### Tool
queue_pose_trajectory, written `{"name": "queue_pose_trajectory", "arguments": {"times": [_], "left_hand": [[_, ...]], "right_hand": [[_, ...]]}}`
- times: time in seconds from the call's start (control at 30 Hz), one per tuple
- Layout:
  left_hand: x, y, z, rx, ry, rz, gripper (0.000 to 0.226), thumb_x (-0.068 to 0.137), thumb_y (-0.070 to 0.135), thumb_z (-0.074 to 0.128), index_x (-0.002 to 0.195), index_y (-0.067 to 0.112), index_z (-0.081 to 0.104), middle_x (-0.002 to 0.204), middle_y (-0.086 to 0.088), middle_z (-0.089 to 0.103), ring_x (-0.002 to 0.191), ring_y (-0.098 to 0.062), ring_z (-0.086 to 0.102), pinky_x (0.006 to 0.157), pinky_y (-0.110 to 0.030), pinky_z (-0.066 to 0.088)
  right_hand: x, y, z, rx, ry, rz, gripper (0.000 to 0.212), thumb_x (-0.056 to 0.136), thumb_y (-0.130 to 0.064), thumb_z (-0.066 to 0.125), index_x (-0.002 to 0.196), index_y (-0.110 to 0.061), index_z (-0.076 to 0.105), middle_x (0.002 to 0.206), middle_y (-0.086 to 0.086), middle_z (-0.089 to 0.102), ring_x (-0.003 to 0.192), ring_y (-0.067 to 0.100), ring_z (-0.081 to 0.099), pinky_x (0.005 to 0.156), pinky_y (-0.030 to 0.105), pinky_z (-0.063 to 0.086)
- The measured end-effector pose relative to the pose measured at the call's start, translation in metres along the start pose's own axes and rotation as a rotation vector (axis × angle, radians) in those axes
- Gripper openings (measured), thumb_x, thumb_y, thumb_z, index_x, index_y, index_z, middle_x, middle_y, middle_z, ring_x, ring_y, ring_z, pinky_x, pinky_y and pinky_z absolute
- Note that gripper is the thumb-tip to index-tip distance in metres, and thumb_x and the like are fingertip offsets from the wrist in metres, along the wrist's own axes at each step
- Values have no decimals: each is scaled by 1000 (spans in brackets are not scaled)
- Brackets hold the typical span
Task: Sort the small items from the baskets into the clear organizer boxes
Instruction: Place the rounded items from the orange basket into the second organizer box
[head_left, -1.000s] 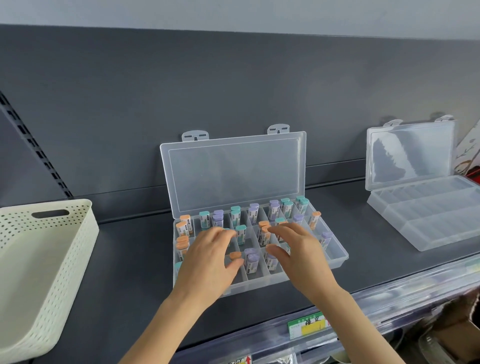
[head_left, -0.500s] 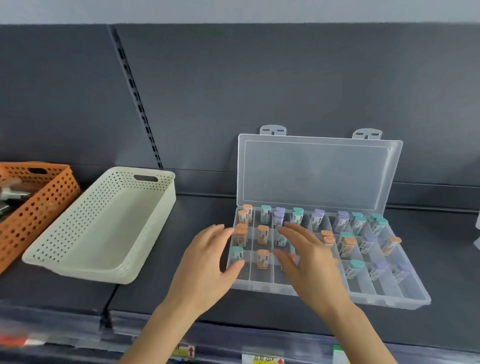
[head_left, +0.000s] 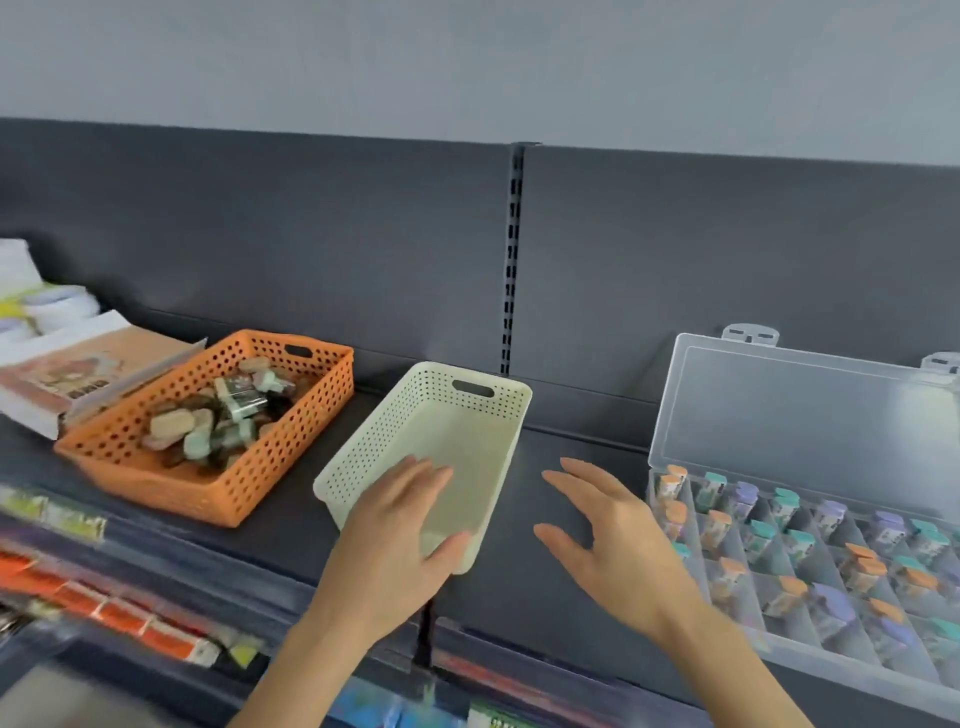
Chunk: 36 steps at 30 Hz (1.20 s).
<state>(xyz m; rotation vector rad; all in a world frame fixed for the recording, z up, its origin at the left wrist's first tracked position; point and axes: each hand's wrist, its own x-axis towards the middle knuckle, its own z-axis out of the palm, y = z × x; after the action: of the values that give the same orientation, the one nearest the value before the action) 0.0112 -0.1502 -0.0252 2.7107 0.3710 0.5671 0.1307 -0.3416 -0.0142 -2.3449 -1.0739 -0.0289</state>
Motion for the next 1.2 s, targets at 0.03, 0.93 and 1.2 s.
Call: {"name": "queue_pose_trajectory", "arguments": {"times": [0.03,0.93,1.2], "left_hand": [[-4,-17,-9,0,11,-5,63,83,55,49,136,21,49,143,7,44,137,-11,32,111,-25,22],[19,-284,-134,87,26,-218,55,89,28,62,139,20,41,139,2,43,126,-15,43,101,-29,39],[71,-328,-132,202,-183,-168,66,91,15,58,147,27,27,150,7,32,136,-12,31,109,-30,33]], "right_hand": [[5,-14,8,15,5,-5,53,91,-37,59,140,-26,43,149,-10,33,133,8,38,103,14,28],[188,-231,139,78,-89,-125,45,91,-27,59,135,-19,50,135,-2,53,121,14,49,93,16,34],[280,-222,165,-28,-253,-188,32,86,-1,53,118,-2,58,113,16,62,101,33,57,85,45,48]]}}
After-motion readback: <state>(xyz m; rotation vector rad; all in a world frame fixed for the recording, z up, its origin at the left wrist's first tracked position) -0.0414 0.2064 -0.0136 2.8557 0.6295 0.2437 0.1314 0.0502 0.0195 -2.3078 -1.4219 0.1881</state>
